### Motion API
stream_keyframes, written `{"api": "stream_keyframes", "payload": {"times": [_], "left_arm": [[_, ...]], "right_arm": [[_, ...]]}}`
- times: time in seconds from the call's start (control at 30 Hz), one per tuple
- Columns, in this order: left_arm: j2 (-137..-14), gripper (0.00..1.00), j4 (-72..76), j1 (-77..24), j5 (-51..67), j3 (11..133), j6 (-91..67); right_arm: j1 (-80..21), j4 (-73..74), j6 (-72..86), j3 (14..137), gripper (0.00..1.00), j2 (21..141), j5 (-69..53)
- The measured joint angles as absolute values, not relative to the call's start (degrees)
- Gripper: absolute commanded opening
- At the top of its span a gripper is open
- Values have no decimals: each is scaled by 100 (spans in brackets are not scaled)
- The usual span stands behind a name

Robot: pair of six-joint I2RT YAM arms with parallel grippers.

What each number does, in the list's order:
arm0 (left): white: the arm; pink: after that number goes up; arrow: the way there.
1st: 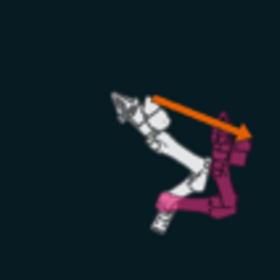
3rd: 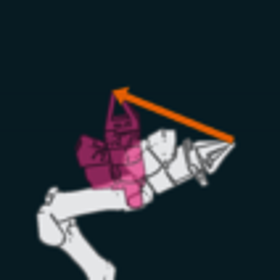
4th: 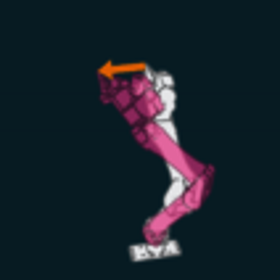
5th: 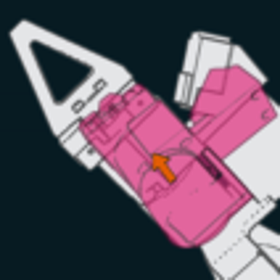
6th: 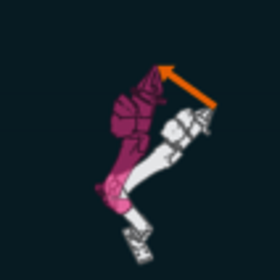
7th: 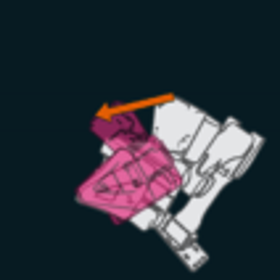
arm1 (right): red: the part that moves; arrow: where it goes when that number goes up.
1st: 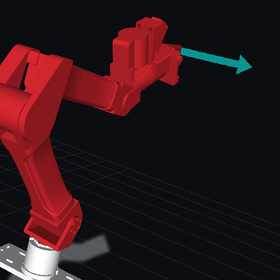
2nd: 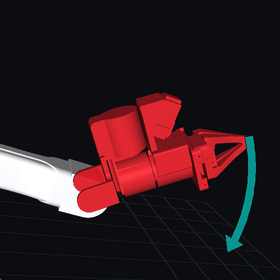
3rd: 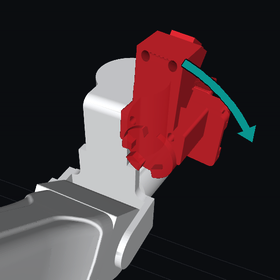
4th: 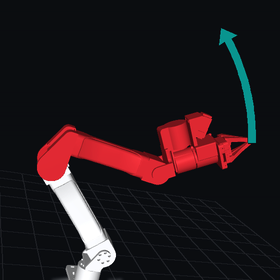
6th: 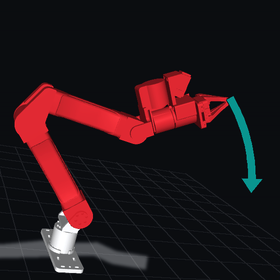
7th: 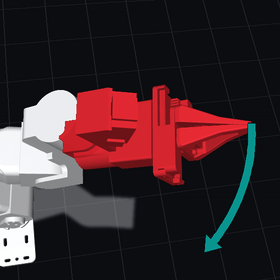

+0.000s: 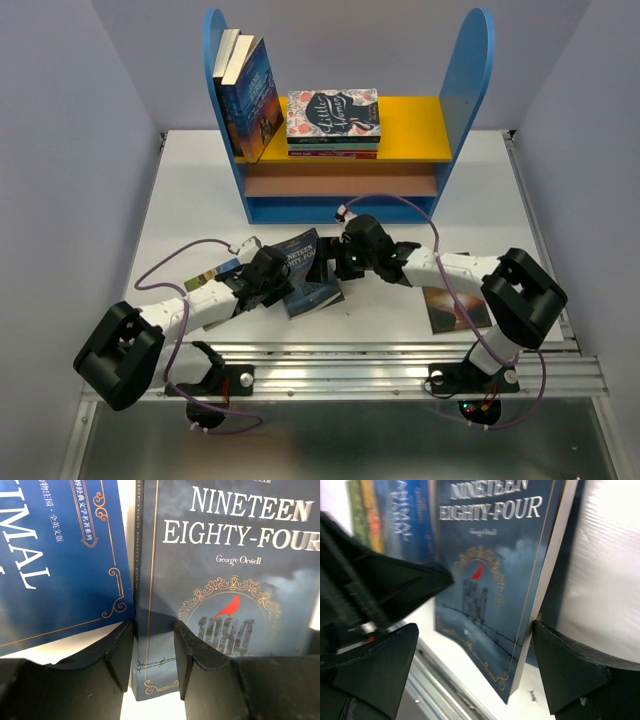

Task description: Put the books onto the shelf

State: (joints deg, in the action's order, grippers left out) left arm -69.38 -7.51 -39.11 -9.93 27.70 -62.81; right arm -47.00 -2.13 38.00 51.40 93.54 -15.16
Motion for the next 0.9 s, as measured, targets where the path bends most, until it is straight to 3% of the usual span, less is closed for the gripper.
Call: {"api": "stream_keyframes", "payload": {"times": [0.27, 0.37, 0.43, 0.47, 0.67, 0.7, 0.83, 0.9], "left_arm": [[-6952, 42, -698, -3911, -985, 2759, -6351], [-6921, 42, -672, -3911, -989, 2724, -6377], [-6890, 42, -650, -3911, -991, 2696, -6399], [-6873, 42, -631, -3911, -993, 2674, -6407], [-6759, 42, -589, -3903, -1002, 2585, -6455], [-6742, 42, -600, -3900, -1002, 2582, -6462], [-6692, 47, -635, -3903, -976, 2574, -6473], [-6622, 64, -681, -3903, -941, 2574, -6462]], "right_arm": [[-4845, -440, 4034, 5168, 98, 9052, -1608], [-4845, -552, 4156, 5168, 90, 9098, -1682], [-4845, -596, 4209, 5172, 67, 9174, -1691], [-4840, -578, 4202, 5172, 47, 9220, -1662], [-4847, -158, 4265, 5201, 14, 9349, -1273], [-4847, -30, 4263, 5212, 1, 9349, -1186], [-4849, 115, 4230, 5214, 1, 9345, -1066], [-4860, 139, 4198, 5214, 1, 9330, -1068]]}}
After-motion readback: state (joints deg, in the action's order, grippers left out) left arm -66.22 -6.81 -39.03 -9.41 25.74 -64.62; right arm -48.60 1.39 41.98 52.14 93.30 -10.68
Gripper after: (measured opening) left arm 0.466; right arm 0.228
